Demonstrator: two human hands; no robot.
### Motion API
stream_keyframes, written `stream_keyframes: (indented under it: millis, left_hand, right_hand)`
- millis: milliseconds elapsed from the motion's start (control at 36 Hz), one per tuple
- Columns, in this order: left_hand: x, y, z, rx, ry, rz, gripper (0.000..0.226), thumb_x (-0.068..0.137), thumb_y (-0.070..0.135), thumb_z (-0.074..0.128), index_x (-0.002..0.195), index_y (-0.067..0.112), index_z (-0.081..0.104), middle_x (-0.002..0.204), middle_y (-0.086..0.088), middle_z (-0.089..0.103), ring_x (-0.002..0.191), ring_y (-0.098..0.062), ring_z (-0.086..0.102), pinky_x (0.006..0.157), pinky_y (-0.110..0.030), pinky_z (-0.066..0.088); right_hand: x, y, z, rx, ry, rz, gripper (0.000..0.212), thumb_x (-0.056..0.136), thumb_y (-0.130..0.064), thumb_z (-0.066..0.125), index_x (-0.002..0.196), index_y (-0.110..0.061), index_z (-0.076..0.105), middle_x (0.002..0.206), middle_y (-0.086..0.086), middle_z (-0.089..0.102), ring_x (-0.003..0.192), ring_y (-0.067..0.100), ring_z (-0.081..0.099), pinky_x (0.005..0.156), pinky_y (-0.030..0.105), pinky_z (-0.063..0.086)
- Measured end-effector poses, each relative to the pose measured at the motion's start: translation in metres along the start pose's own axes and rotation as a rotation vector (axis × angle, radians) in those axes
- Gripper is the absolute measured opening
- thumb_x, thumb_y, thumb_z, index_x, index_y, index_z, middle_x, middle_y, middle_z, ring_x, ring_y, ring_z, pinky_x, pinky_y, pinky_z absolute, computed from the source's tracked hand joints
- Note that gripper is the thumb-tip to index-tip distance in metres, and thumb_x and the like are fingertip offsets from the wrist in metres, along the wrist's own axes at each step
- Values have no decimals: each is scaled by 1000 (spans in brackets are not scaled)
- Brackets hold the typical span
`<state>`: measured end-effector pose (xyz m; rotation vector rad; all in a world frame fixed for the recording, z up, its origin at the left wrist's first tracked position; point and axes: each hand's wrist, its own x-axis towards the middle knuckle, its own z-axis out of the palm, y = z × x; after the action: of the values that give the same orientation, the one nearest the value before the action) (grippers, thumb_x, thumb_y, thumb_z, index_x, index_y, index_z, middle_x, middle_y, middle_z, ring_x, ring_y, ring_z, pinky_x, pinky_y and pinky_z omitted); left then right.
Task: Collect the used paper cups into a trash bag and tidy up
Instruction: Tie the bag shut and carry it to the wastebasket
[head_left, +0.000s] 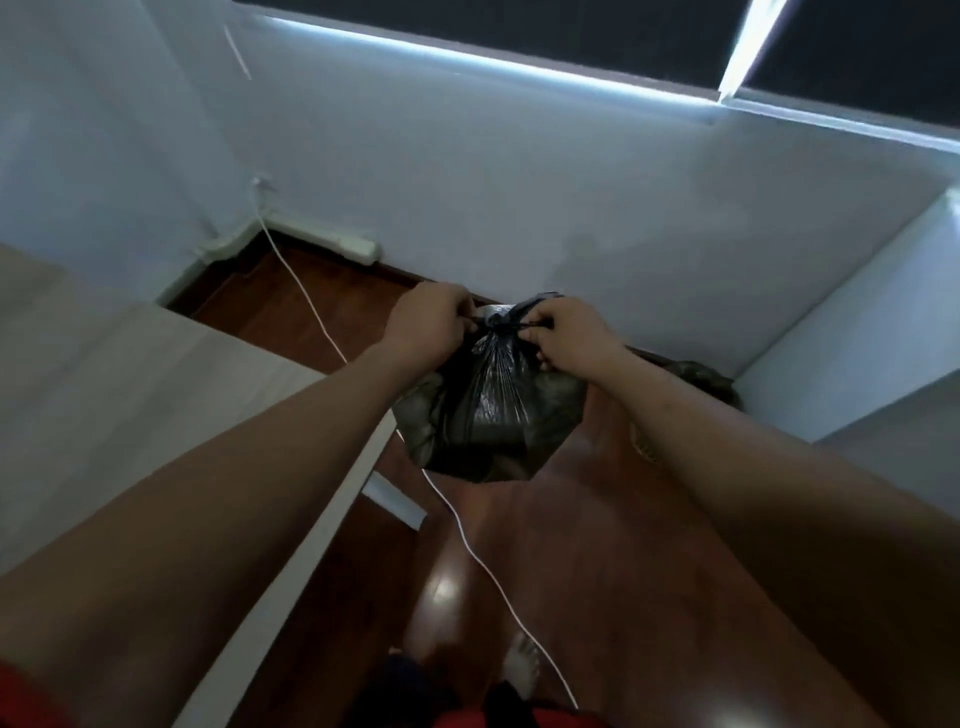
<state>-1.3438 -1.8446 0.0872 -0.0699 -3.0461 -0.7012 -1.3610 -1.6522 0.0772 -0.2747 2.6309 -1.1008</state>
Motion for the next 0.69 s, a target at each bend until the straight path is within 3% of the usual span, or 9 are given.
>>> stream_keyframes:
  millis: [139,278,417,472,528,694]
  left_hand:
    - [62,38,46,-26,-97,31,13,78,16,71,91,13,75,99,-11,74,97,-30,66,82,-35,53]
    - [129,68,103,-54,-215,85,14,77,9,72,90,6,75,95,-18,74,93,-32,66,77,-30,46]
    - [202,82,165,-100,-391,88,12,76,6,72,87,7,77,88,-14,75,80,-26,68,79,-31,55]
    - [222,82,186,-114,-438,63,9,75,5,71,82,8,76,84,-11,74,67,-22,65,68,-26,54]
    - [245,80,214,-120,-474,43,9,75,5,70,80,9,76,80,-9,73,66,-23,67,64,-24,53]
    - [292,66,303,-125,-561,7,15,79,4,67,86,10,78,87,-12,76,81,-26,71,80,-32,58]
  right_hand:
    - [25,60,-29,111,85,98,20,87,-10,66,80,-28,61,67,-6,60,51,14,60,49,28,57]
    - [55,126,-50,176,79,237,34,84,-2,63,81,-32,47,84,10,62,61,23,64,57,37,59]
    - [104,185,-72,90,20,339,27,72,1,62,68,-25,64,69,0,66,61,18,61,58,30,49]
    - [122,204,-76,89,-33,372,22,74,0,64,78,-19,74,80,2,71,71,15,62,67,30,51]
    - [145,230,-75,60,-65,394,23,77,-1,63,91,-15,77,93,1,72,82,13,63,72,24,50]
    - [207,307,-57,-85,-140,408,31,80,-7,61,106,-15,76,113,2,70,109,15,61,86,15,40]
